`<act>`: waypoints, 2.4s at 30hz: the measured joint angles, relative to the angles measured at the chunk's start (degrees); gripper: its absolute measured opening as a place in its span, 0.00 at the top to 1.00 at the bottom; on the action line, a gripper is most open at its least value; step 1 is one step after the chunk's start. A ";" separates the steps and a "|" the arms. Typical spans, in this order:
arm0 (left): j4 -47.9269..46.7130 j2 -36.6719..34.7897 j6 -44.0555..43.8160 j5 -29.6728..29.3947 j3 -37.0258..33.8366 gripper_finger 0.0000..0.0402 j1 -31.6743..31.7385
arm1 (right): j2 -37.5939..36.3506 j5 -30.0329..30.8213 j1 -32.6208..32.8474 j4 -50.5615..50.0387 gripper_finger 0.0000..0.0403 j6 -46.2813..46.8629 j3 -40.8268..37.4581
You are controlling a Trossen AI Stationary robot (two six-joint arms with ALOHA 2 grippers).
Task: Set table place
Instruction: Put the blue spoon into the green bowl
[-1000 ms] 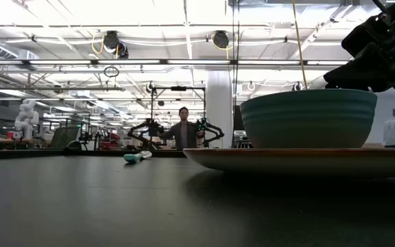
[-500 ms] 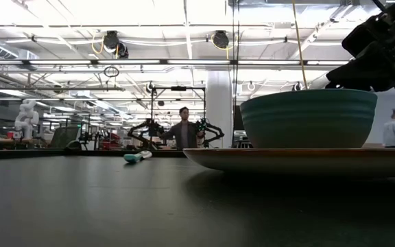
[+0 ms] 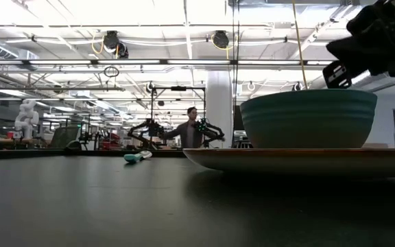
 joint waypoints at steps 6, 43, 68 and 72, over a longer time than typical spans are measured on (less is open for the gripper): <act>-1.23 -1.41 0.77 -0.08 -0.02 1.00 -1.17 | 0.00 0.00 0.00 1.79 1.00 -1.27 -0.01; 29.80 -42.58 -11.49 7.96 -65.15 1.00 5.46 | 0.04 -0.04 0.00 1.63 1.00 -6.69 -0.02; 28.85 -48.14 -8.98 11.71 -74.13 1.00 5.52 | 0.13 -0.04 0.00 1.07 1.00 -11.83 -0.04; 36.12 -48.16 -9.20 11.04 -79.12 1.00 5.52 | 0.13 -0.04 0.00 3.27 1.00 -12.81 -0.04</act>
